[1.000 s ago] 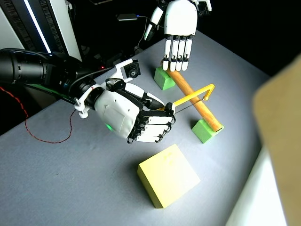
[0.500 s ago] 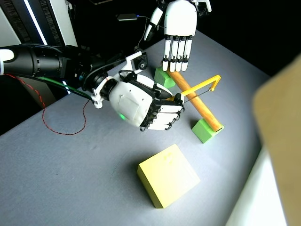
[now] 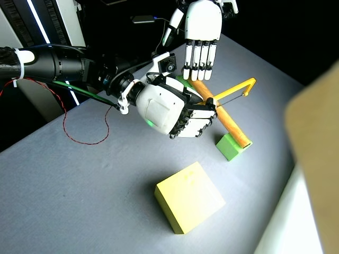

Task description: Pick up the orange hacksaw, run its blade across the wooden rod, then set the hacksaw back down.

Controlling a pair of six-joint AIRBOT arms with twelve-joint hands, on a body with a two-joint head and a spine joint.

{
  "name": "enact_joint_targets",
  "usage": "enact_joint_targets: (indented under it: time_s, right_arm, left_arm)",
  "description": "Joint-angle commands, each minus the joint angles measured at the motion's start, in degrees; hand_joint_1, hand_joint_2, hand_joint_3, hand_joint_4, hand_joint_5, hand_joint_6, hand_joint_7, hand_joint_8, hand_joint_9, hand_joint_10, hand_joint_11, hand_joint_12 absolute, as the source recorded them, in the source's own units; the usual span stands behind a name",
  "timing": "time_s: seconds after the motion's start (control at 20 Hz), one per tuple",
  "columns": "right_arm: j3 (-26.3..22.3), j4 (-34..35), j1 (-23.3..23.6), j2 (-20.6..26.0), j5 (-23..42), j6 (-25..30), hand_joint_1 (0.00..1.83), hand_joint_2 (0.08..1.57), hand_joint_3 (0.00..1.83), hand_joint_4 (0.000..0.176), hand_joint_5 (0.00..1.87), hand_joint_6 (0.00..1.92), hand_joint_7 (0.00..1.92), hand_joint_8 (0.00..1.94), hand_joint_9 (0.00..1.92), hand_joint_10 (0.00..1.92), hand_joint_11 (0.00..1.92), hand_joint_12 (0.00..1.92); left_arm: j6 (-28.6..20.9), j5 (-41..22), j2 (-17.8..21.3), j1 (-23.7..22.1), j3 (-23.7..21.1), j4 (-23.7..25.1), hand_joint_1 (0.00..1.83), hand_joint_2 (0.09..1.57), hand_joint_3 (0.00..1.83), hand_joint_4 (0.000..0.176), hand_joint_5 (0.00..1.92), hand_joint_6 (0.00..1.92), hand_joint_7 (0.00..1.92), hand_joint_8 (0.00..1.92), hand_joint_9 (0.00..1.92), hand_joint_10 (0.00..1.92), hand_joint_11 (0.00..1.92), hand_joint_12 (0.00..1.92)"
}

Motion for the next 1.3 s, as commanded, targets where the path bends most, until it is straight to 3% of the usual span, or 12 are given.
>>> enact_joint_targets:
  time_s: [0.0,0.1,0.15,0.6,1.0,1.25]
  right_arm:
    - [-0.2,-5.9,0.0,0.5,3.7,0.7,1.35,1.2,0.0,0.0,0.77,1.12,0.81,1.29,0.8,1.48,0.67,1.56]
    - [-0.7,-8.2,-1.2,2.0,3.0,0.6,1.36,1.19,0.0,0.0,0.78,1.12,0.82,1.27,0.8,1.44,0.66,1.54]
    - [-2.4,-12.1,-4.2,6.7,1.8,1.2,1.36,1.19,0.0,0.0,0.77,1.13,0.83,1.26,0.81,1.44,0.66,1.54]
    - [-9.5,-14.2,-8.5,15.9,1.6,2.4,1.36,1.18,0.0,0.0,0.76,1.14,0.86,1.19,0.83,1.44,0.67,1.55]
    - [-14.9,-17.0,-10.2,25.9,4.4,8.5,1.36,1.18,0.0,0.0,0.76,1.16,0.86,1.19,0.83,1.43,0.66,1.53]
    - [-17.2,-16.9,-16.0,29.6,9.0,14.1,1.36,1.19,0.0,0.0,0.76,1.15,0.85,1.23,0.82,1.43,0.66,1.52]
  left_arm:
    - [0.0,-0.4,-0.1,-0.2,0.1,-0.8,0.0,1.18,0.0,0.0,0.12,0.0,0.13,0.0,0.09,0.0,0.0,0.24]
    - [0.0,-0.4,-0.1,-0.2,0.1,-0.8,0.0,1.17,0.0,0.0,0.12,0.0,0.12,0.0,0.08,0.0,0.0,0.2]
    - [0.0,-0.4,-0.1,-0.3,0.1,-0.8,0.0,1.17,0.0,0.0,0.12,0.0,0.11,0.0,0.07,0.0,0.0,0.18]
    - [0.0,-0.4,-0.1,-0.3,0.2,-0.8,0.0,1.16,0.0,0.0,0.11,0.0,0.1,0.0,0.05,0.0,0.0,0.17]
    - [0.0,-0.4,-0.1,-0.4,0.2,-0.8,0.0,1.16,0.0,0.0,0.1,0.0,0.09,0.0,0.04,0.0,0.0,0.12]
    - [0.0,-0.4,-0.1,-0.4,0.2,-0.8,0.0,1.17,0.0,0.0,0.12,0.0,0.1,0.0,0.06,0.0,0.0,0.23]
